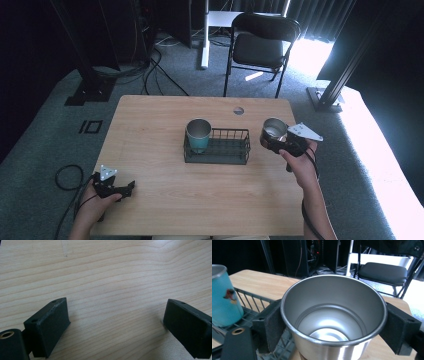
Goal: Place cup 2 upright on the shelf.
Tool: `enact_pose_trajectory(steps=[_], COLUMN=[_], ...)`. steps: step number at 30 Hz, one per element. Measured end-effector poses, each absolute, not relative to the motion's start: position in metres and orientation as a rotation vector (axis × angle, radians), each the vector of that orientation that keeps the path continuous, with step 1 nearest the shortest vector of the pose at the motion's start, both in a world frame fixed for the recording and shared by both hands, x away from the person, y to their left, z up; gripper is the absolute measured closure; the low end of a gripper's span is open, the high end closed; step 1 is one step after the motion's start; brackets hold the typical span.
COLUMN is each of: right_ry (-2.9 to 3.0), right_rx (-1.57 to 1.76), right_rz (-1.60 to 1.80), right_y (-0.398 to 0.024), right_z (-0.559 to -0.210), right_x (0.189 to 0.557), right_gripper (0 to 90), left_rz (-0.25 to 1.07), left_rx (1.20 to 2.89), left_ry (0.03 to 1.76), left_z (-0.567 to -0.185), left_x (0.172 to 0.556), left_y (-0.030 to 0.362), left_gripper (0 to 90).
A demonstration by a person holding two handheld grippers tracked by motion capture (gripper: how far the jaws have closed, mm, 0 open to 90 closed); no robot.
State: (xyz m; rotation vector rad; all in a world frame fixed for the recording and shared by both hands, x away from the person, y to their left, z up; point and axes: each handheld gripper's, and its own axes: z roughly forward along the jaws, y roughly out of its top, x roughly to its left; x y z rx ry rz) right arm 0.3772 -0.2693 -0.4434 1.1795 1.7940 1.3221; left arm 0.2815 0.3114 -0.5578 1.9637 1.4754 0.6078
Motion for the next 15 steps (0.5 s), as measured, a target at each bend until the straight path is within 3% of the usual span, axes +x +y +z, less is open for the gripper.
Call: enact_pose_trajectory(steps=[15], right_ry=[1.835], right_rx=[1.094], right_rz=[1.359], right_y=[-0.231], right_z=[-0.422], right_x=[0.382], right_gripper=[18.1], left_rz=[0.608], left_rx=[1.963], left_ry=[1.475], left_z=[-0.558], left_x=[0.282], left_y=[0.311], left_gripper=[7.0])
